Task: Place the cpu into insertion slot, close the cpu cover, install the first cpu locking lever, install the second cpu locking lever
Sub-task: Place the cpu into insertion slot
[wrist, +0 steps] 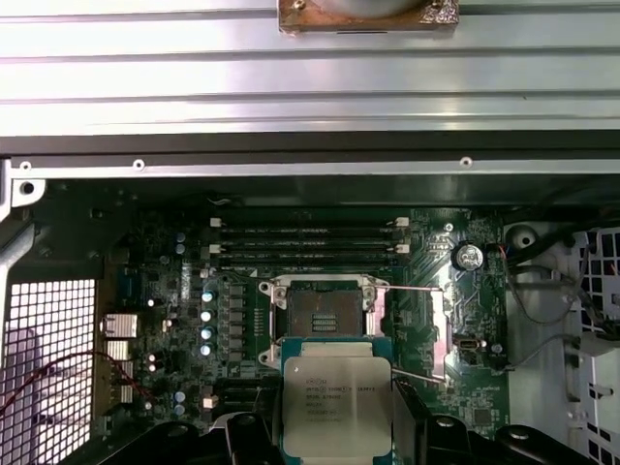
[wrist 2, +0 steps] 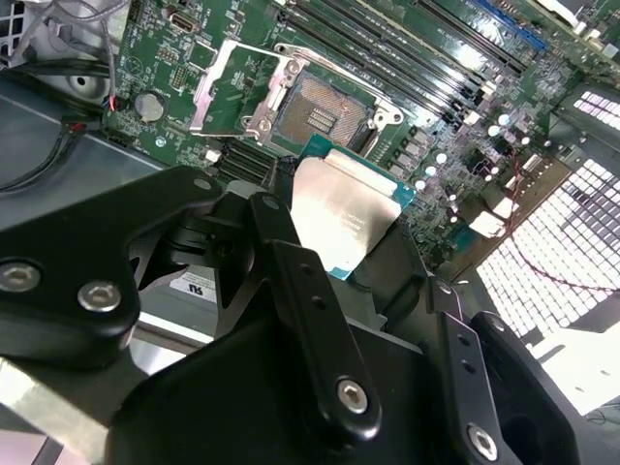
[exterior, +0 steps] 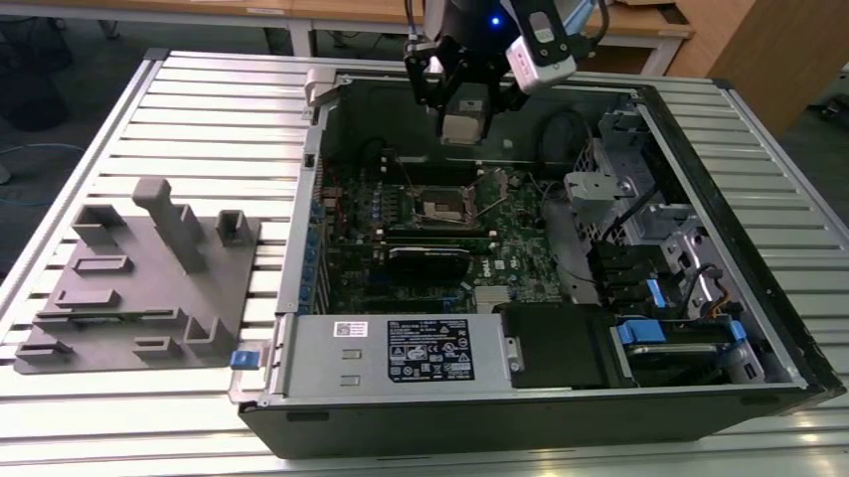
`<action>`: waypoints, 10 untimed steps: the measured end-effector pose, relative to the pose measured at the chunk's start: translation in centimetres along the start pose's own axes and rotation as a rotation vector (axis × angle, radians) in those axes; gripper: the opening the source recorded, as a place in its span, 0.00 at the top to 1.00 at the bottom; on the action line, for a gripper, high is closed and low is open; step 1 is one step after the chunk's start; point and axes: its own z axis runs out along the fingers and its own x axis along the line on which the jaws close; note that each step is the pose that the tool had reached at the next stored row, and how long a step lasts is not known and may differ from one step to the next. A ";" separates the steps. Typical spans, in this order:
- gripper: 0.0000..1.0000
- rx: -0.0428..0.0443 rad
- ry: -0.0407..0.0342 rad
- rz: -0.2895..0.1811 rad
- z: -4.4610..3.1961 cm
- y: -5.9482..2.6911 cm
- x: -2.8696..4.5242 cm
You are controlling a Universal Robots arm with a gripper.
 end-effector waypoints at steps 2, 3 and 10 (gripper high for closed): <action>0.46 -0.0002 -0.0001 0.000 0.16 -0.01 0.00; 0.46 -0.0001 0.0000 0.000 0.26 -0.03 0.00; 0.46 0.0001 0.0000 0.000 0.88 -0.08 0.00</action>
